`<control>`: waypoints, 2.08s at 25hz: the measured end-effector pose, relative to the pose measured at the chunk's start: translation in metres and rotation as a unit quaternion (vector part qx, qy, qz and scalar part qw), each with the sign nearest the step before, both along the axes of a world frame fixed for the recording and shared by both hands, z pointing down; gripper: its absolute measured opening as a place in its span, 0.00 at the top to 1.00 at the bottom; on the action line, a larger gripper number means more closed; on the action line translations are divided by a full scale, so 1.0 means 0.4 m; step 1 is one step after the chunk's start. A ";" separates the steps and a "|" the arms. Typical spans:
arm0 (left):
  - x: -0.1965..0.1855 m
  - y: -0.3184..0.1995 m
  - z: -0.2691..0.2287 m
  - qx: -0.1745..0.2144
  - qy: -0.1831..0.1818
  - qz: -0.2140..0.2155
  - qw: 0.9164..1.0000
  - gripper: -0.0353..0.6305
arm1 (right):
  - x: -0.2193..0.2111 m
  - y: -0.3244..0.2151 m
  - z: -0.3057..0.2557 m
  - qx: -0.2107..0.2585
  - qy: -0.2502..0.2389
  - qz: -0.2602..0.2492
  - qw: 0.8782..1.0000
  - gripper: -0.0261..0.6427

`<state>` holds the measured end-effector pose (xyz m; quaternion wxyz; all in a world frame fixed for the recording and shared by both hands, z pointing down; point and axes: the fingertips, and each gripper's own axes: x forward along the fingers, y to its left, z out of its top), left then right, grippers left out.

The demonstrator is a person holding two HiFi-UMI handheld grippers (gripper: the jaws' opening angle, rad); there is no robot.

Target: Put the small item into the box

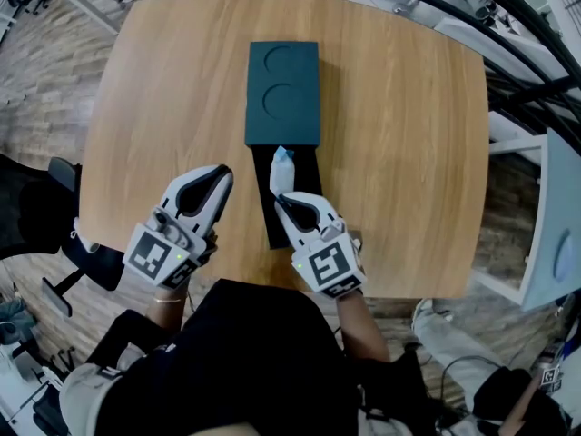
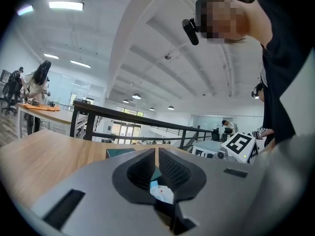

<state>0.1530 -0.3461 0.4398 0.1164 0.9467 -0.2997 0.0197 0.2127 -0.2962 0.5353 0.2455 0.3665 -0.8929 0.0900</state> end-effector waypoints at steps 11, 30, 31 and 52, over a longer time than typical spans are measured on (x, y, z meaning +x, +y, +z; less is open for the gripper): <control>-0.011 -0.007 -0.012 -0.001 0.015 -0.008 1.000 0.90 | 0.000 0.002 0.078 -0.025 0.033 -0.010 0.999 0.92; -0.057 0.010 -0.002 -0.001 -0.010 -0.022 1.000 0.90 | -0.024 0.007 0.078 -0.031 0.034 -0.015 0.999 0.92; -0.055 0.014 -0.003 -0.001 -0.009 -0.022 1.000 0.90 | -0.023 0.011 0.077 -0.030 0.032 -0.015 0.999 0.92; -0.055 0.091 -0.050 0.014 0.020 -0.004 1.000 0.90 | -0.005 0.048 -0.063 0.020 -0.058 0.058 0.996 0.90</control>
